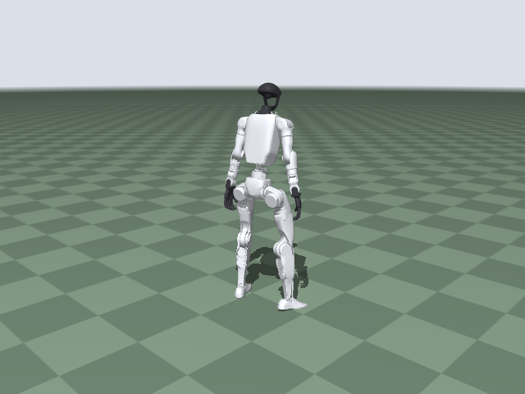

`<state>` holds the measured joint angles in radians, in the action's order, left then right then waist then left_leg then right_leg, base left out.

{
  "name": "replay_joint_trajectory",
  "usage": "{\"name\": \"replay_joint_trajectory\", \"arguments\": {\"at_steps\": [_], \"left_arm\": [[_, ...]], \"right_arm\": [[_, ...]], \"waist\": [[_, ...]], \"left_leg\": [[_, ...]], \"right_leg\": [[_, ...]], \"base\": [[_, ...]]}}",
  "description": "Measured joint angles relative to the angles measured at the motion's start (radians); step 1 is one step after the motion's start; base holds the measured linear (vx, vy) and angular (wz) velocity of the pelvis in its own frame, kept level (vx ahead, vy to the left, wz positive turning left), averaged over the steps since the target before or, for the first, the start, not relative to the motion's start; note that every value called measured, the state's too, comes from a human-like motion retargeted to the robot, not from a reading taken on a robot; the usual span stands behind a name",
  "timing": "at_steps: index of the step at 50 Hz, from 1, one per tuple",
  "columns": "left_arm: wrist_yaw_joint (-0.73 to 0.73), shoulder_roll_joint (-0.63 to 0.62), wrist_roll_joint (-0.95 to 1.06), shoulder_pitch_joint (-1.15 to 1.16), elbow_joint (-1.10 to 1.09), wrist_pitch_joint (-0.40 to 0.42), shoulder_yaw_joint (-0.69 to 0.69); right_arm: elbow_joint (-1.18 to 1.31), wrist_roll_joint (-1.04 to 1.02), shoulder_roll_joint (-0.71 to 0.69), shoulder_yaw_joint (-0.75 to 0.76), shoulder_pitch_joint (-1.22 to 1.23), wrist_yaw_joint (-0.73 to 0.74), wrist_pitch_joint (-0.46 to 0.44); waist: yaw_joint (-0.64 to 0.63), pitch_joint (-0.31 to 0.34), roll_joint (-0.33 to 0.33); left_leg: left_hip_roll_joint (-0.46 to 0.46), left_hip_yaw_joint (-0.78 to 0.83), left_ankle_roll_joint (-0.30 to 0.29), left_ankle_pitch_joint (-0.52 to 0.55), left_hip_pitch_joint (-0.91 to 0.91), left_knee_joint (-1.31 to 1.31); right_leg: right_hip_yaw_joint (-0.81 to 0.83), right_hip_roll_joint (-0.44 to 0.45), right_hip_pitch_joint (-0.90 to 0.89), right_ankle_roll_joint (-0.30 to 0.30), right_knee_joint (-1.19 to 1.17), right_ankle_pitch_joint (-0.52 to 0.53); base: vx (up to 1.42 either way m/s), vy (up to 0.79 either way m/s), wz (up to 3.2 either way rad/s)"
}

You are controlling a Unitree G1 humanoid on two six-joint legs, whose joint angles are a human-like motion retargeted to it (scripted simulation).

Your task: Upper body actions

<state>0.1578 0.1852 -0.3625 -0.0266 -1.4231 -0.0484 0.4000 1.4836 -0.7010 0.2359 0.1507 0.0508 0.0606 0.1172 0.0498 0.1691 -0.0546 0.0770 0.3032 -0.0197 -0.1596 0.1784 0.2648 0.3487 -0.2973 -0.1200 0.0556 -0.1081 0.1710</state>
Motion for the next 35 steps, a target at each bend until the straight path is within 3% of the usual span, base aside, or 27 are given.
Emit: {"name": "replay_joint_trajectory", "arguments": {"at_steps": [3, 6, 13, 15, 17, 20, 23, 35], "left_arm": [[0.007, -0.02, 0.031, 0.016, -0.069, -0.022, 0.064], [0.069, -0.024, 0.044, 0.021, -0.114, -0.066, 0.103], [0.113, -0.012, 0.033, 0.051, -0.131, -0.092, 0.098], [0.095, -0.013, 0.016, 0.066, -0.123, -0.09, 0.096], [0.083, -0.013, 0.007, 0.079, -0.12, -0.087, 0.093], [0.081, -0.022, 0.001, 0.083, -0.127, -0.094, 0.097], [0.066, -0.051, 0.025, 0.077, -0.141, -0.096, 0.115], [0.073, -0.055, 0.012, 0.054, -0.103, -0.078, 0.077]], "right_arm": [[0.03, -0.003, -0.011, -0.016, 0.004, 0.006, -0.014], [0.042, 0.01, -0.037, -0.032, 0.011, 0.01, -0.025], [0.014, -0.045, -0.088, -0.114, -0.008, -0.111, -0.021], [0.012, -0.108, -0.092, -0.145, -0.02, -0.136, -0.023], [0.016, -0.176, -0.09, -0.17, -0.028, -0.13, -0.027], [0.031, -0.276, -0.085, -0.178, -0.035, -0.124, -0.047], [0.039, -0.321, -0.079, -0.156, -0.04, -0.134, -0.075], [0.019, -0.043, -0.103, -0.059, -0.018, -0.248, -0.045]], "waist": [[0.029, -0.027, 0.035], [0.027, -0.029, 0.054], [0.04, -0.014, 0.036], [0.026, -0.028, 0.038], [0.018, -0.047, 0.025], [-0.008, -0.083, 0.016], [-0.017, -0.129, 0.032], [-0.01, -0.142, 0.014]], "left_leg": [[0.002, 0.024, 0.02, 0.0, -0.032, -0.035], [0.008, 0.059, 0.036, 0.001, -0.064, -0.064], [-0.046, 0.086, 0.07, 0.018, -0.166, -0.145], [-0.053, 0.096, 0.073, 0.025, -0.191, -0.17], [-0.083, 0.097, 0.08, 0.031, -0.215, -0.195], [-0.113, 0.097, 0.082, 0.041, -0.235, -0.226], [-0.111, 0.08, 0.081, 0.045, -0.217, -0.231], [-0.129, 0.038, 0.086, 0.053, -0.198, -0.217]], "right_leg": [[0.068, 0.018, -0.002, -0.053, -0.018, 0.029], [0.113, 0.052, -0.002, -0.057, -0.059, -0.049], [-0.196, 0.252, 0.043, 0.069, -0.072, -0.209], [-0.254, 0.302, 0.069, 0.019, -0.044, -0.258], [-0.129, 0.281, 0.107, -0.017, 0.009, -0.246], [-0.189, 0.276, 0.125, 0.017, 0.028, -0.241], [-0.123, 0.251, 0.108, 0.029, 0.044, -0.225], [-0.074, 0.249, 0.139, 0.015, 0.085, -0.218]], "base": [[0.11, 0.48, -0.48], [0.06, 0.25, -0.64], [0.07, 0.11, -0.12], [0.14, 0.04, -0.24], [0.18, 0.01, 0.0], [0.15, 0.05, 0.06], [0.1, 0.05, 0.28], [0.0, -0.01, 0.17]]}}
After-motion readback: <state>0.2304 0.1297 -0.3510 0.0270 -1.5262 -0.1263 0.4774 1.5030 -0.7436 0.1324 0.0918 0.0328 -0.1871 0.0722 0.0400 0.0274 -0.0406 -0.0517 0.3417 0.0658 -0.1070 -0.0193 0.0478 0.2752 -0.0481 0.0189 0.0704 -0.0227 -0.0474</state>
